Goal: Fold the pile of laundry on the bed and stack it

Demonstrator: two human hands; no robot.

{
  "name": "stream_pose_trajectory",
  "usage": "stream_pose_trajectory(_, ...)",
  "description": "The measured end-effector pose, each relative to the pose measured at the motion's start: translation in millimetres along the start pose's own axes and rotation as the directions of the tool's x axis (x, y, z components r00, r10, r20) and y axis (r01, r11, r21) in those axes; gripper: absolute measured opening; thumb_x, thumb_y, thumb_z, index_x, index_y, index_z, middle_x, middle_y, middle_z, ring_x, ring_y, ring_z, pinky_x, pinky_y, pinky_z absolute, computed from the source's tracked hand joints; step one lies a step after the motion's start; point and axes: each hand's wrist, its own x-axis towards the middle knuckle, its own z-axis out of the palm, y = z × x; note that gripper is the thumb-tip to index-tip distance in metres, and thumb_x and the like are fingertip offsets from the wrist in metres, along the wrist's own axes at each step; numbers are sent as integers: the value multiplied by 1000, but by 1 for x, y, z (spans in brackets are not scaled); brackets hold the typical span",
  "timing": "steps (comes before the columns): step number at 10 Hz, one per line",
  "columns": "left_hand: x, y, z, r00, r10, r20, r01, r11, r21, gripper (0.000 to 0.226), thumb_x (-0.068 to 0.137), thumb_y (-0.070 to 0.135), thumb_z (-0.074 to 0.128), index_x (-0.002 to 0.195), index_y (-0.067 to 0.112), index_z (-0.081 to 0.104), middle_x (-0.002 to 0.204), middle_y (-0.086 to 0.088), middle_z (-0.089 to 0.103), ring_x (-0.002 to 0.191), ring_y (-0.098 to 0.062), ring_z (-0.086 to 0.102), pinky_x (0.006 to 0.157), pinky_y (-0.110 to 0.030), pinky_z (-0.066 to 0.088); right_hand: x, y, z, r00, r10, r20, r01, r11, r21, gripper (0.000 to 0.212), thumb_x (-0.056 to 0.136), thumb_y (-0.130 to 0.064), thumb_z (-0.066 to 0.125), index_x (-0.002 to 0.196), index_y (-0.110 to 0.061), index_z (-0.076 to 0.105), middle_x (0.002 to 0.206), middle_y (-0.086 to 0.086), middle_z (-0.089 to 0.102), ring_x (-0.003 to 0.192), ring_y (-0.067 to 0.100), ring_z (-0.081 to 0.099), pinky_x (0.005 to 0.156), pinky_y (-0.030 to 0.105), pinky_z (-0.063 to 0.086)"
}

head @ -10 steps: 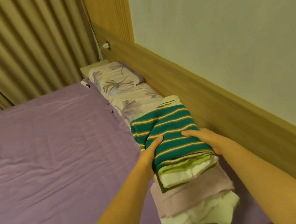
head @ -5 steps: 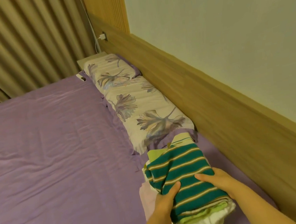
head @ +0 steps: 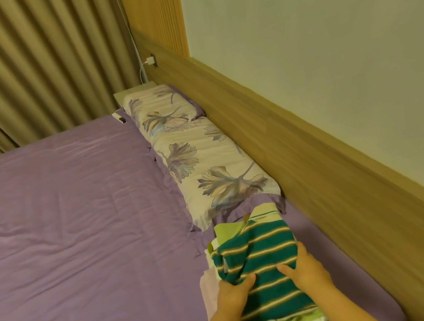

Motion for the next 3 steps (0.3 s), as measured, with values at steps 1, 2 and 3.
stream_pose_trajectory(1,-17,15,-23,996,31,86,-44,987,154,65,85,32,70,136,12,35,124,-4,49,117,-22,48,104,-39,39,-17,-14,-2,999,0,-47,-5,993,-121,82,92,-38,56,151,-17,3,149,8,33,132,30,38,104,44,39)
stream_pose_trajectory(2,-32,34,-54,987,110,115,-141,940,311,66,86,25,69,140,13,33,140,-8,44,119,-23,48,101,-37,41,-34,-36,-8,999,-10,-42,0,972,-235,78,95,-34,52,152,-14,2,156,8,19,138,31,28,110,41,32)
stream_pose_trajectory(3,-63,55,-85,962,248,111,-272,879,390,71,88,29,67,145,11,30,147,-8,39,118,-21,49,98,-30,43,-56,-64,-14,992,-101,-79,77,964,-255,74,94,-37,51,151,-17,10,154,6,24,136,29,31,108,42,34)
